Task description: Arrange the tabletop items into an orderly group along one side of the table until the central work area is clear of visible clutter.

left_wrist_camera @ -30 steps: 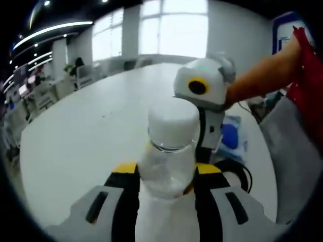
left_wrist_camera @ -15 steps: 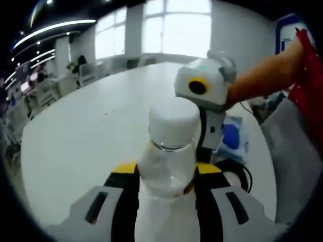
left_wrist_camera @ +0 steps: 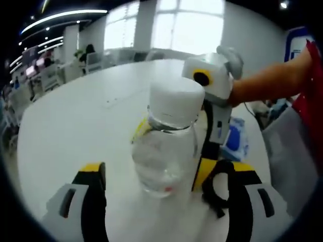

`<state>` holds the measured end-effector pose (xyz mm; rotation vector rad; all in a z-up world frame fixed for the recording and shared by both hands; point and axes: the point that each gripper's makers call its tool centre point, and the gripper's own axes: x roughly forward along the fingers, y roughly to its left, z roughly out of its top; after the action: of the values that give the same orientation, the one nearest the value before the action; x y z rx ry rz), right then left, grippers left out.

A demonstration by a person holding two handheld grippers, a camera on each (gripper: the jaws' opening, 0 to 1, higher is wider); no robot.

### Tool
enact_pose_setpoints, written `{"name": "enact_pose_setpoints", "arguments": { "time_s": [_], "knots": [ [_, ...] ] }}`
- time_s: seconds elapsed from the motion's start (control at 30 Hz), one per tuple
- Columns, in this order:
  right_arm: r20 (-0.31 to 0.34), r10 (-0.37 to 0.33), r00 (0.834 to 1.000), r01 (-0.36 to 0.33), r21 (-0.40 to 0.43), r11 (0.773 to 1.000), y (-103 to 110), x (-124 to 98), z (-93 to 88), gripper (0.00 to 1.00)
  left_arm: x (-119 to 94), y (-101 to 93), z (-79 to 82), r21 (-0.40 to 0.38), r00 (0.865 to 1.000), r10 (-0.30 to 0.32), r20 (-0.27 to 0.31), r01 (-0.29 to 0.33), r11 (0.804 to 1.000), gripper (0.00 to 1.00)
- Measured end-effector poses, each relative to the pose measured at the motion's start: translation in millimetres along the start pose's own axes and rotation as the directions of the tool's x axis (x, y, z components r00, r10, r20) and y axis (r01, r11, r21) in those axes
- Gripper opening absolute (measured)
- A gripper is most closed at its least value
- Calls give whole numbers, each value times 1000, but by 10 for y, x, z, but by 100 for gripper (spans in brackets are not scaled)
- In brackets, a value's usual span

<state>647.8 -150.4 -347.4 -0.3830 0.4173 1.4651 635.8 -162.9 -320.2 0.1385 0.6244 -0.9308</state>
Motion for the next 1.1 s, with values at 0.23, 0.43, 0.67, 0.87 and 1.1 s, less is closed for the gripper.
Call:
{"name": "enact_pose_setpoints", "arguments": {
  "time_s": [0.23, 0.43, 0.67, 0.87, 1.1],
  "knots": [
    [28, -11, 1000, 11, -6, 1000, -13, -54, 89, 89, -31, -13, 9, -21, 1000, 7, 12, -7, 1000, 99],
    [21, 0, 1000, 0, -3, 1000, 34, -95, 84, 94, -53, -46, 20, -16, 1000, 11, 10, -11, 1000, 99],
    [19, 5, 1000, -4, -8, 1000, 71, -211, 101, 98, -110, -70, 32, -11, 1000, 27, 13, -27, 1000, 99],
    [7, -16, 1000, 16, -10, 1000, 48, -353, 64, 99, -210, -57, 24, -30, 998, 56, 35, -55, 998, 99],
    [27, -38, 999, 38, -32, 999, 69, -567, 141, 99, -320, -126, 17, -51, 995, 81, 60, -78, 996, 99]
  ]
}}
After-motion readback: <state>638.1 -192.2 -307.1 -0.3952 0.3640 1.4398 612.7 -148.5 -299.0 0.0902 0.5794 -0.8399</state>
